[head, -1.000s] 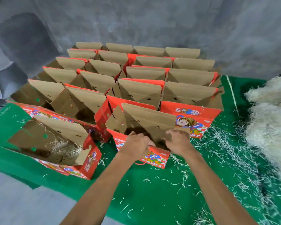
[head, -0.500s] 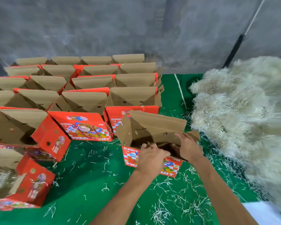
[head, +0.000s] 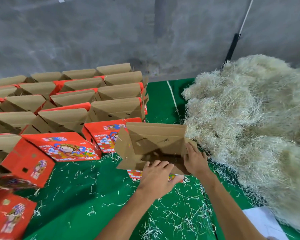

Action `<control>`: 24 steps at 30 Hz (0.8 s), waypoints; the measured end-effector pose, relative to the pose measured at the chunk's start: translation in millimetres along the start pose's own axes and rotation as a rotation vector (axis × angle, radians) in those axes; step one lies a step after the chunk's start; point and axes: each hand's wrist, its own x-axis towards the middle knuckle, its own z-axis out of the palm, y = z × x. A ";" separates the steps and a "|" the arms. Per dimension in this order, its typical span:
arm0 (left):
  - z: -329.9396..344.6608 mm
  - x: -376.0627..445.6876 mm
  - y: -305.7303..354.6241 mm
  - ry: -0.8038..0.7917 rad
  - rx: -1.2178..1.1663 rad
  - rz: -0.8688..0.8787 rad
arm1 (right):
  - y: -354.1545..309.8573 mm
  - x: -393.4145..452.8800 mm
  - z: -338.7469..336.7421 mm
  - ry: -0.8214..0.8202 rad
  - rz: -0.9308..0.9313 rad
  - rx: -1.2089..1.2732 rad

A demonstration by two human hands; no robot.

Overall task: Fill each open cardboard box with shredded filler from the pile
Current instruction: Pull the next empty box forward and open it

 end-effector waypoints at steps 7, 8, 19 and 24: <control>27.8 9.9 -13.2 -0.148 -0.012 0.040 | -10.2 -4.4 -2.1 -0.036 -0.082 0.362; 32.2 12.9 -14.6 -0.115 -0.002 0.041 | -12.3 -2.0 -0.2 -0.040 -0.054 0.367; 57.1 57.8 -30.7 0.025 0.005 0.048 | -14.4 9.9 23.1 -0.021 0.160 0.391; 68.6 67.4 -41.3 0.084 0.068 0.160 | -15.2 12.3 28.7 0.034 0.197 0.390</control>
